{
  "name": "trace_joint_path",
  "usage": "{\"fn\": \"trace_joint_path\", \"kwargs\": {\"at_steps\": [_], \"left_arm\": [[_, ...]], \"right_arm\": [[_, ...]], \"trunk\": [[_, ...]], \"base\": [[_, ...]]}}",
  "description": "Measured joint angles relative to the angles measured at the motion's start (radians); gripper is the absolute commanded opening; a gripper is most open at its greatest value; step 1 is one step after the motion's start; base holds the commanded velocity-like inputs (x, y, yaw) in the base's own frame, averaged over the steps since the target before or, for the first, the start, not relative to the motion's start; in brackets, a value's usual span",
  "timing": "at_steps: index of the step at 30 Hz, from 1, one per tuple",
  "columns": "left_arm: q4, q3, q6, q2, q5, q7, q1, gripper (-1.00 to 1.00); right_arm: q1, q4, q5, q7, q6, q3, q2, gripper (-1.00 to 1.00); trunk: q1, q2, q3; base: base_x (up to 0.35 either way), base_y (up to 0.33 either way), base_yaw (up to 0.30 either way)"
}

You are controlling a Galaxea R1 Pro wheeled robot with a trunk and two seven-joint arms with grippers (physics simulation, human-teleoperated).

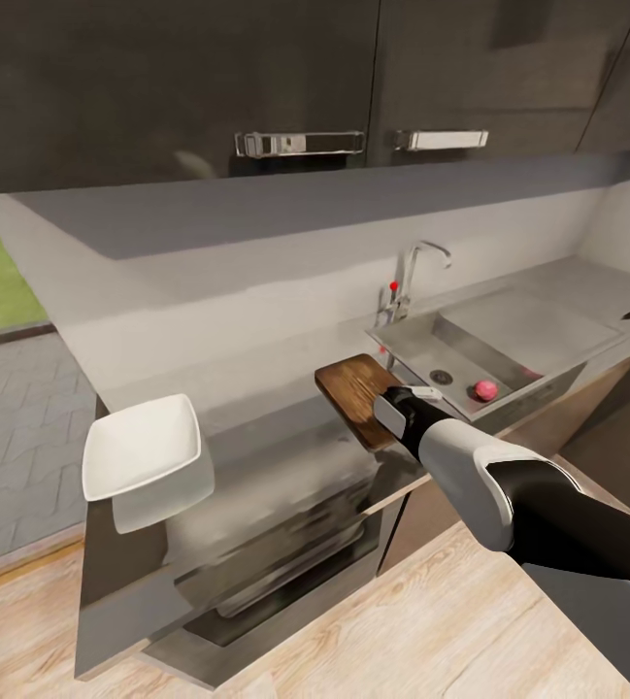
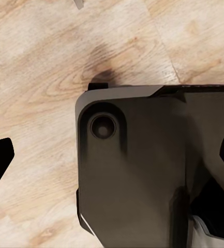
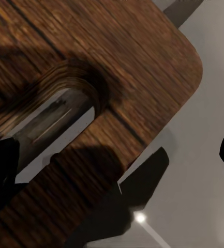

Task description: In the kitchen, take the Vidalia onion out of the sink, dice it on the chopping board with the paring knife, put the diced onion into the bowl on the countertop, then place both the paring knife and the chopping board into the sink.

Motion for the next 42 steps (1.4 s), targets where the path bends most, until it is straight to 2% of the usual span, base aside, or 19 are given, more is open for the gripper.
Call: {"fn": "trace_joint_path", "kwargs": {"at_steps": [8,11,21,22,25,30,42], "left_arm": [[0.000,0.000,0.000,0.000,0.000,0.000,0.000,1.00],[0.000,0.000,0.000,0.000,0.000,0.000,0.000,1.00],[0.000,0.000,0.000,0.000,0.000,0.000,0.000,1.00],[0.000,0.000,0.000,0.000,0.000,0.000,0.000,1.00],[0.000,0.000,0.000,0.000,0.000,0.000,0.000,1.00],[0.000,-0.001,0.000,0.000,0.000,0.000,0.000,1.00],[0.018,-0.001,0.000,-0.003,0.000,0.000,0.000,1.00]], "right_arm": [[0.000,-0.007,0.002,0.000,0.013,0.006,0.000,1.00],[0.000,-0.008,-0.013,-0.001,0.014,0.012,0.000,1.00],[0.000,-0.009,-0.020,-0.002,0.014,0.013,0.000,1.00],[0.000,-0.009,-0.020,-0.002,0.014,0.013,0.000,-1.00],[0.000,-0.008,-0.029,0.001,0.012,0.001,0.000,-1.00],[0.000,-0.008,0.005,-0.003,0.033,0.035,0.000,-1.00],[0.000,-0.012,-0.003,-0.005,0.025,0.025,0.000,-1.00]], "trunk": [[0.000,0.000,-0.001],[0.000,0.000,-0.001],[0.000,0.000,-0.001],[0.000,0.000,-0.001],[0.000,0.000,-0.001],[0.000,0.000,-0.001],[0.000,0.000,-0.001]], "base": [[0.000,0.000,0.000],[0.000,0.000,0.000],[0.000,0.000,0.000],[0.000,0.000,0.000],[0.000,0.000,0.000],[0.000,0.000,0.000],[0.000,0.000,-0.003]]}}
